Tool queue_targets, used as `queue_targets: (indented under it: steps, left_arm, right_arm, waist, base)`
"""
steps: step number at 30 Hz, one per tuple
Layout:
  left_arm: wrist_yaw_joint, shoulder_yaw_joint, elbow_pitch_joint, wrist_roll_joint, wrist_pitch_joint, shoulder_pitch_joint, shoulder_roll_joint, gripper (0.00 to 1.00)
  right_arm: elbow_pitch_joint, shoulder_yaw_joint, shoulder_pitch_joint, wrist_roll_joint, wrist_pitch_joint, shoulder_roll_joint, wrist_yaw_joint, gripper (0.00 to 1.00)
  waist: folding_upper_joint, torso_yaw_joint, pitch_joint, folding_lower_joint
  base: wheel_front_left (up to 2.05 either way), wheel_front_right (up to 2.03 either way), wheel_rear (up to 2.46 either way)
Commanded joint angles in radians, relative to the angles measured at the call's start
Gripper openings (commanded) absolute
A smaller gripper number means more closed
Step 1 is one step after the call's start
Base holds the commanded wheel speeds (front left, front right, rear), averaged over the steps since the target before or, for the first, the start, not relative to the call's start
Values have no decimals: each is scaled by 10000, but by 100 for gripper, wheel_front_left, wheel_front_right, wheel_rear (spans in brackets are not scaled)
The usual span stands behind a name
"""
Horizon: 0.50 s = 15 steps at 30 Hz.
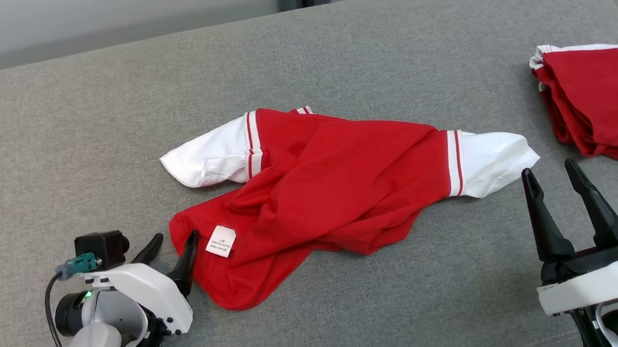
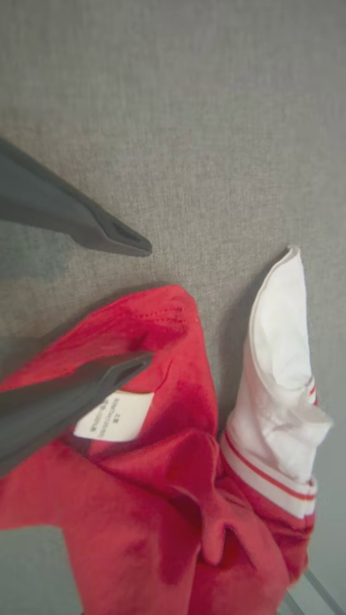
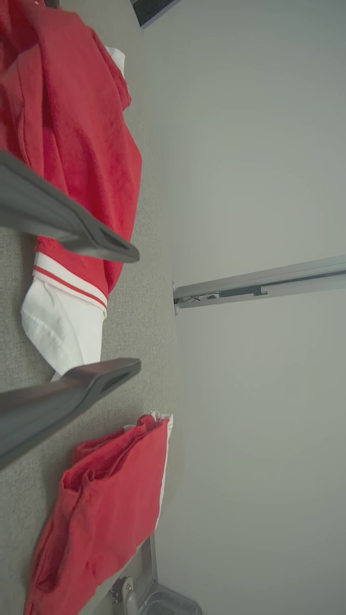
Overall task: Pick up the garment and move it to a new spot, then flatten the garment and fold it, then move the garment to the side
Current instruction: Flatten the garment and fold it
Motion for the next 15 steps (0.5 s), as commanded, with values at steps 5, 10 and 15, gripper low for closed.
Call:
queue_targets:
  steps: [5, 10, 15]
  left_arm:
    - [-411, 86, 652, -257, -104, -557, -29, 0]
    - [-582, 273, 538, -111, -775, -1082, 40, 0]
    - [-409, 525, -320, 560, -1849, -1824, 474, 0]
  right_arm:
    - [75, -50, -122, -101, -114, -33, -4, 100]
    - [33, -120, -194, -34, -106, -4, -4, 100]
    - [33, -195, -229, 84, -97, -21, -4, 100]
  waist:
    - [0, -78, 165, 0]
    - [0, 17, 207, 0]
    - [0, 194, 184, 0]
  base:
    - [0, 0, 0]
    - [0, 0, 0]
    - [0, 0, 0]
